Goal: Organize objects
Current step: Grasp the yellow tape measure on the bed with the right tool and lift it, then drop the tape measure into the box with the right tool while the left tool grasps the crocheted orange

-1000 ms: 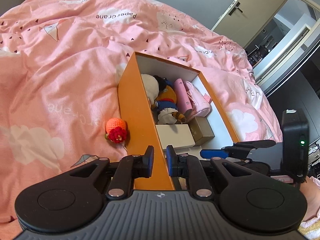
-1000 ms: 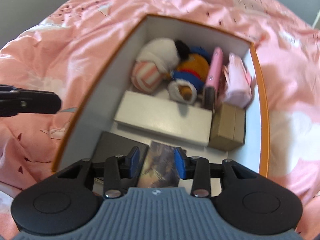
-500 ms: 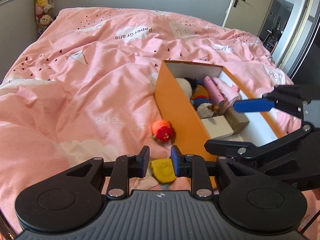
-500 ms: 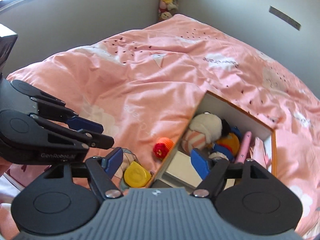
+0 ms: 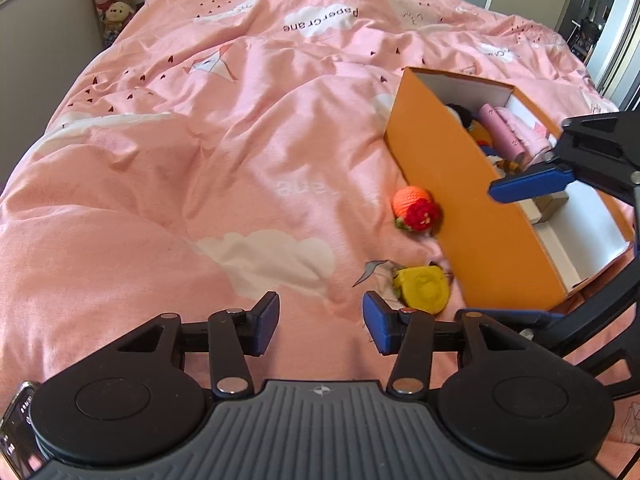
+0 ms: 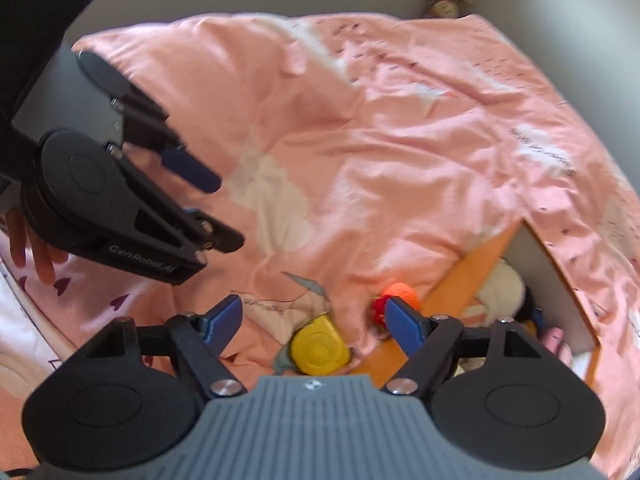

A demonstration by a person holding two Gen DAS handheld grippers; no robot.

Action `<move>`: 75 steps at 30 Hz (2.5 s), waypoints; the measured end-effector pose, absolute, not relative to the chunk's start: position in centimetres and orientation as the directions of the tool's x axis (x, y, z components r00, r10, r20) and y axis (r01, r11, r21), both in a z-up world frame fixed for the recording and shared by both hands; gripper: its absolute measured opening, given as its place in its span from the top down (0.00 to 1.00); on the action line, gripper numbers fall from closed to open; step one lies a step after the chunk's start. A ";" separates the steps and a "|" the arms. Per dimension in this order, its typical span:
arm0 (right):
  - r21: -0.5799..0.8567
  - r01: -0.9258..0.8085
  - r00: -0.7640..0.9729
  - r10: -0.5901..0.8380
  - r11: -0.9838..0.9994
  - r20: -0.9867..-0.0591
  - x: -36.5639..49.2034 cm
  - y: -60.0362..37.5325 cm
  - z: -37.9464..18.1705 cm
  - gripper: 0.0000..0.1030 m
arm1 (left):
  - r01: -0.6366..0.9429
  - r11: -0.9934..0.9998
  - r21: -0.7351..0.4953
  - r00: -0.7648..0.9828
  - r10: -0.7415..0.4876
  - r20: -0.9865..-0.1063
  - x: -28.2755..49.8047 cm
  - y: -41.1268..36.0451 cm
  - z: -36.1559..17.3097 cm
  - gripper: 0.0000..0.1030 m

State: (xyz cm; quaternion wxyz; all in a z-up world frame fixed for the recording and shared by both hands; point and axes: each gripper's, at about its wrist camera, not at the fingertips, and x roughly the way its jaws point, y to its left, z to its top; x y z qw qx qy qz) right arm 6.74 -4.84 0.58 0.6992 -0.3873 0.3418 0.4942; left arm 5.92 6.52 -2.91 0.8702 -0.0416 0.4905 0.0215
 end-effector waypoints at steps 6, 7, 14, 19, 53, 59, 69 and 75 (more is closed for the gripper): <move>-0.174 -0.982 0.187 0.294 0.070 -0.937 7.9 -0.9 -2.8 0.41 | -0.039 0.999 -0.022 0.470 -0.002 -0.883 6.6 7.6 -3.8 0.45; -0.166 -0.985 0.175 0.272 0.056 -0.946 8.2 -0.5 -3.3 0.41 | -0.034 0.999 -0.030 0.461 -0.011 -0.887 6.8 7.8 -3.9 0.45; -0.122 -0.991 0.117 0.094 -0.051 -0.989 9.7 1.7 -6.6 0.41 | 0.014 0.996 -0.091 0.424 -0.088 -0.901 7.5 8.9 -4.7 0.45; -0.106 -0.982 0.114 -0.042 -0.154 -0.993 9.7 2.8 -9.1 0.40 | 0.061 0.994 -0.090 0.420 -0.107 -0.901 7.9 8.7 -5.2 0.45; -0.186 -0.959 0.185 0.025 -0.214 -0.982 9.6 0.3 -5.6 0.50 | 0.136 0.987 -0.082 0.385 -0.129 -0.914 8.5 8.4 -5.4 0.45; -0.207 -0.974 0.188 0.180 -0.091 -0.965 11.1 -2.3 0.3 0.50 | 0.223 0.974 -0.036 0.412 -0.128 -0.902 8.6 7.5 -3.9 0.45; -0.236 -0.963 0.262 0.246 0.132 -0.933 14.1 -7.8 4.8 0.50 | 0.523 0.849 0.075 0.477 -0.219 -0.851 11.1 2.8 -2.3 0.38; -0.230 -0.934 0.277 0.148 0.273 -0.949 16.8 -12.3 1.7 0.50 | 0.723 0.653 0.227 0.471 -0.225 -0.853 13.5 -1.1 -5.4 0.33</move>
